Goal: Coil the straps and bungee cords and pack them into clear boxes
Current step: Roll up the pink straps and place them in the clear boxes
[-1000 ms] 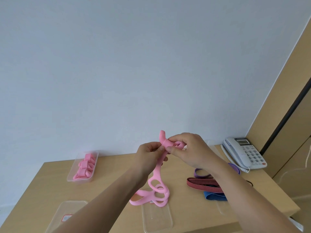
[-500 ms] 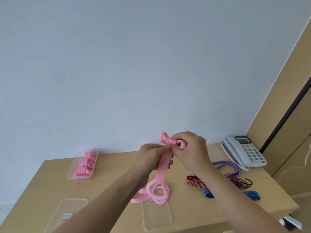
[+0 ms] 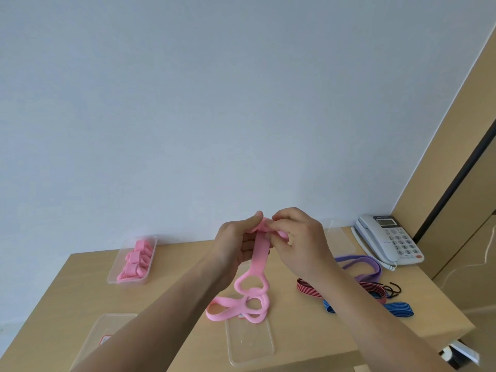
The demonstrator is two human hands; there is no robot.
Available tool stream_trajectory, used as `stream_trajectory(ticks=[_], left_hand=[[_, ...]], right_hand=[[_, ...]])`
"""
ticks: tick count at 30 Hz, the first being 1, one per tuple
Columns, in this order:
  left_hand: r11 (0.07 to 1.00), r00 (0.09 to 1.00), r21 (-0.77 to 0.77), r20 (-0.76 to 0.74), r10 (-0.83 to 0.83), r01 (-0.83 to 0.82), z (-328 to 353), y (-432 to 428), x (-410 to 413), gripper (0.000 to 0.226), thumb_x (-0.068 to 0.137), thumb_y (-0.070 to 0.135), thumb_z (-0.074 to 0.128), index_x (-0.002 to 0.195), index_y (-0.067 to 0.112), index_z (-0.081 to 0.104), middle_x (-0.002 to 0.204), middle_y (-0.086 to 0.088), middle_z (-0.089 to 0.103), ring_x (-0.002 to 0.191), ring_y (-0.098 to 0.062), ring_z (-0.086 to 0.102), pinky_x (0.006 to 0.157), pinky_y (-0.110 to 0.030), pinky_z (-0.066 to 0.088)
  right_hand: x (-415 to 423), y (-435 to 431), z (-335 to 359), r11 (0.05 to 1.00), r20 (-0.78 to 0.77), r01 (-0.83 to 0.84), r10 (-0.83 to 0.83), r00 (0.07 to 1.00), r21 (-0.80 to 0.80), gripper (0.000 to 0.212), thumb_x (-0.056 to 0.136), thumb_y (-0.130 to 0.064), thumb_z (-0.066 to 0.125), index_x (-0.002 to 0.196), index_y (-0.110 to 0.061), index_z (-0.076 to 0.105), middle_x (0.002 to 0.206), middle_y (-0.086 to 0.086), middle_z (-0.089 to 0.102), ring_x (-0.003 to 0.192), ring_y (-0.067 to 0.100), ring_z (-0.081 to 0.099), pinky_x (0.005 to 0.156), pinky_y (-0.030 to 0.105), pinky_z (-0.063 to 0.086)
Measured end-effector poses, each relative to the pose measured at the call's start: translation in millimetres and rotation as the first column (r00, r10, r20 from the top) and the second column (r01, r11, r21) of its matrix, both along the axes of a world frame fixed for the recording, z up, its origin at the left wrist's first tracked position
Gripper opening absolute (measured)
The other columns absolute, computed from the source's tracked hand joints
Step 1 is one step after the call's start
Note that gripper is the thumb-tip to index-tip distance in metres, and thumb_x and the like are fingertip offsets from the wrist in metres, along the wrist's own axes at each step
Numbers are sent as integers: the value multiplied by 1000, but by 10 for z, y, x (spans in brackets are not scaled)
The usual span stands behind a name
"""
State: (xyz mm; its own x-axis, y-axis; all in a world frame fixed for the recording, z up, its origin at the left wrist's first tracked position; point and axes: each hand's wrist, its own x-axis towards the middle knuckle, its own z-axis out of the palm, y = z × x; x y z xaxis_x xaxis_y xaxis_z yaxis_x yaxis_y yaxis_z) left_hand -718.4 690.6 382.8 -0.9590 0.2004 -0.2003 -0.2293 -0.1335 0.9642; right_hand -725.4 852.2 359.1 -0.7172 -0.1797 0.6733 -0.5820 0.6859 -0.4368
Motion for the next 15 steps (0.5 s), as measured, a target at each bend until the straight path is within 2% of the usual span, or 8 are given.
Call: stream_trajectory(ticks=[2, 4, 7, 10, 12, 13, 15], left_hand=[[1000, 1000, -9, -18, -19, 19, -17, -14, 0, 34, 102, 28, 55, 93, 9, 82, 98, -15, 79, 87, -26, 72, 96, -46, 55], [999, 999, -32, -41, -25, 23, -40, -37, -10, 30, 101, 22, 56, 102, 2, 78, 102, -17, 78, 91, -29, 71, 95, -46, 55], [998, 999, -60, -51, -1, -2, -69, -20, -14, 27, 98, 17, 58, 102, -3, 76, 102, -23, 76, 89, -31, 72, 96, -51, 56], [994, 996, -108, -88, -15, 6, -81, 16, -5, 31, 89, 22, 61, 99, -4, 74, 98, -24, 76, 87, -30, 73, 98, -56, 56], [988, 994, -152, -110, -29, 12, -89, 16, -6, 31, 86, 21, 58, 97, -2, 75, 94, -22, 77, 92, -31, 74, 100, -56, 55], [984, 992, -175, -121, -33, 12, -92, 8, -8, 29, 88, 19, 56, 97, 1, 76, 92, -21, 77, 96, -33, 74, 101, -57, 54], [976, 987, -216, -151, -55, 21, -104, -8, -14, 27, 91, 19, 55, 97, 7, 78, 91, -19, 78, 101, -34, 72, 102, -56, 53]], right_hand=[[28, 4, -1, 1000, 14, 2, -2, 1000, 19, 13, 80, -12, 77, 91, -18, 79, 94, -3, 63, 79, 16, 63, 68, 34, 54], [58, 10, 16, 1000, 34, -12, 12, 999, 9, 13, 82, -14, 73, 93, -19, 79, 97, -5, 63, 82, 13, 63, 71, 33, 54], [60, 17, 85, 997, 122, -32, 42, 992, -77, 17, 87, -11, 72, 95, -23, 80, 93, -9, 65, 85, 7, 64, 72, 29, 55], [27, 32, 167, 984, 268, 51, -3, 963, -172, 8, 88, -22, 76, 95, -22, 77, 88, -11, 67, 87, 4, 65, 74, 27, 56], [14, 52, 214, 992, 392, 65, -16, 920, -112, 16, 89, -26, 73, 105, -22, 73, 95, -8, 68, 89, 2, 65, 80, 24, 54], [13, 55, 244, 997, 445, 27, 6, 895, -68, 13, 91, -24, 69, 104, -25, 73, 94, -5, 70, 88, 2, 65, 82, 24, 52], [32, 55, 278, 998, 505, -58, 66, 861, -32, 17, 94, -19, 63, 95, -32, 74, 78, -2, 73, 83, 3, 66, 81, 24, 51]])
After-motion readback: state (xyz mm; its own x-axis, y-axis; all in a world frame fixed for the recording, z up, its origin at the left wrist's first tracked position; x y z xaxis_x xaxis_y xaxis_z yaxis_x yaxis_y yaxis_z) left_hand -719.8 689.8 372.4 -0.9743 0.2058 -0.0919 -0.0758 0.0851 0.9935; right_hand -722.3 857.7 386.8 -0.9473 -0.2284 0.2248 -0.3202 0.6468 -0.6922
